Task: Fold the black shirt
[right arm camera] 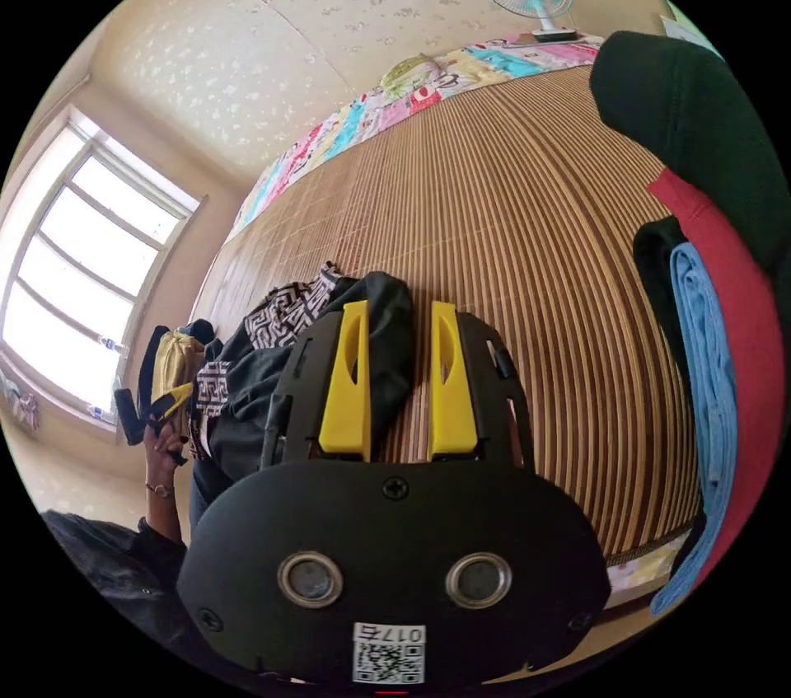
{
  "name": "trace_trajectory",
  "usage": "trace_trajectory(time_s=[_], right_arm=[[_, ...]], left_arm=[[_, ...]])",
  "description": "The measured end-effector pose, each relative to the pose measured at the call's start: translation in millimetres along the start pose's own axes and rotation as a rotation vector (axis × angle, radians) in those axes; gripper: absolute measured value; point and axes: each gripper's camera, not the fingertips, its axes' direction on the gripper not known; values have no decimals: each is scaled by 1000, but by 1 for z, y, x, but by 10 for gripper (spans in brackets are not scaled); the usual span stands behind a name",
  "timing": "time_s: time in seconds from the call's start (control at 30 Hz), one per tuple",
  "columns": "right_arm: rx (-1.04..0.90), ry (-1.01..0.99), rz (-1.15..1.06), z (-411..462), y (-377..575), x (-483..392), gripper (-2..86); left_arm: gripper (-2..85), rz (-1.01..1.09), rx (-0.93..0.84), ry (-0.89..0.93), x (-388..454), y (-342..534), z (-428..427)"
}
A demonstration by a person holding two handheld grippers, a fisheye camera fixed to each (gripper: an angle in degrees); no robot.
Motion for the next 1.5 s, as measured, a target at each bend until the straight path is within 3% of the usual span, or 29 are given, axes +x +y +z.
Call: trace_trajectory(time_s=[0.13, 0.23, 0.37, 0.47, 0.63, 0.73, 0.97, 1.07, 1.13, 1.27, 1.37, 1.5], right_arm=[[-27, -34, -67, -2, 52, -38, 42], [-157, 241, -91, 29, 78, -51, 20], [-93, 389, -138, 26, 94, -45, 7], [-103, 356, -69, 20, 84, -35, 5], [-97, 330, -56, 9, 86, -37, 6], [-56, 280, -71, -4, 100, -42, 8], [-91, 149, -33, -18, 120, -46, 22], [-110, 150, -55, -15, 119, -51, 24], [-119, 160, -62, -14, 118, -54, 24], [-111, 101, -58, -17, 120, -57, 24], [-127, 92, -64, -17, 122, -58, 23], [-150, 88, -49, -18, 122, -53, 21]], left_arm=[[101, 55, -109, 51, 16, -23, 41], [103, 61, -157, -38, 22, -31, 74], [78, -34, -90, -37, 9, -28, 75], [94, -37, -79, 34, 15, -16, 68], [113, 7, -56, 1, 42, 13, 30], [114, 9, 8, -53, 56, 39, -13], [122, -51, -92, -497, 71, 78, -64], [126, -43, -152, -574, 70, 84, -55], [126, -78, -182, -556, 62, 88, -41], [112, -167, -67, -539, 60, 109, -50], [22, -172, 12, -360, 66, 117, -74], [0, -35, 135, -307, 109, 101, -133]])
